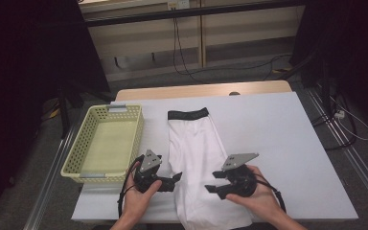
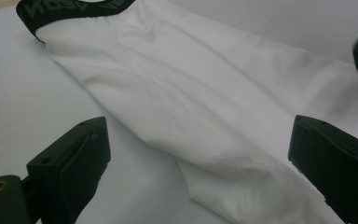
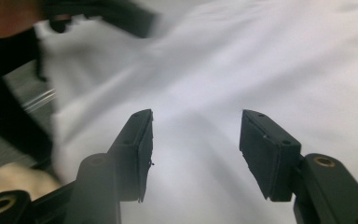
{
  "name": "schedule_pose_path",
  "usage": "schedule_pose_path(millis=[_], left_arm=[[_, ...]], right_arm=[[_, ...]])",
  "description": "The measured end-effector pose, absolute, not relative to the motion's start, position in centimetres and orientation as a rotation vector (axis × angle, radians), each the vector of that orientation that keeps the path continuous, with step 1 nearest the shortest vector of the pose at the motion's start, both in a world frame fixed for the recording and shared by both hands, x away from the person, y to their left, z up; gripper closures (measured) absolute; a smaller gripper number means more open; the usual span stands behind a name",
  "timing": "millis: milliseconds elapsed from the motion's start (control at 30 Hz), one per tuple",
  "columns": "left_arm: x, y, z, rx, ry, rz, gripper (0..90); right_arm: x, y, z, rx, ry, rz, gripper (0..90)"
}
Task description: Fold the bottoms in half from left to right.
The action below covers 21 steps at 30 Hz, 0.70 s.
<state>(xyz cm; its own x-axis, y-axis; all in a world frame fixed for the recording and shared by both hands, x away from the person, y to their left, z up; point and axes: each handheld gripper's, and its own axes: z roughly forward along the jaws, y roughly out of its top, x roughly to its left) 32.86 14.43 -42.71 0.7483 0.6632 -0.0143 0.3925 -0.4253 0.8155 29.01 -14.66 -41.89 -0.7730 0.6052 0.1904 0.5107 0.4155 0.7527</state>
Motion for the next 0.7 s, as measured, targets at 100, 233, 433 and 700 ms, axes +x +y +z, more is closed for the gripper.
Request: schedule_pose_path(millis=[100, 233, 433, 700], left_arm=[[32.9, 14.3, -42.8, 2.070, 0.788, 0.382, 5.6], [33.0, 14.2, -43.0, 2.079, 0.785, 0.379, 5.5], [33.0, 14.4, -43.1, 2.094, 0.791, 0.383, 5.6], [33.1, 14.3, -43.1, 2.089, 0.793, 0.378, 5.6]], right_arm=[[30.8, -17.0, -42.3, 1.114, 2.480, 1.253, 46.2], [32.6, -18.9, -43.4, 1.221, 2.434, 1.191, 48.8], [33.2, -18.7, -44.1, 1.210, 2.429, 1.101, 49.5], [33.4, -18.2, -45.0, 1.228, 2.437, 0.999, 53.0]])
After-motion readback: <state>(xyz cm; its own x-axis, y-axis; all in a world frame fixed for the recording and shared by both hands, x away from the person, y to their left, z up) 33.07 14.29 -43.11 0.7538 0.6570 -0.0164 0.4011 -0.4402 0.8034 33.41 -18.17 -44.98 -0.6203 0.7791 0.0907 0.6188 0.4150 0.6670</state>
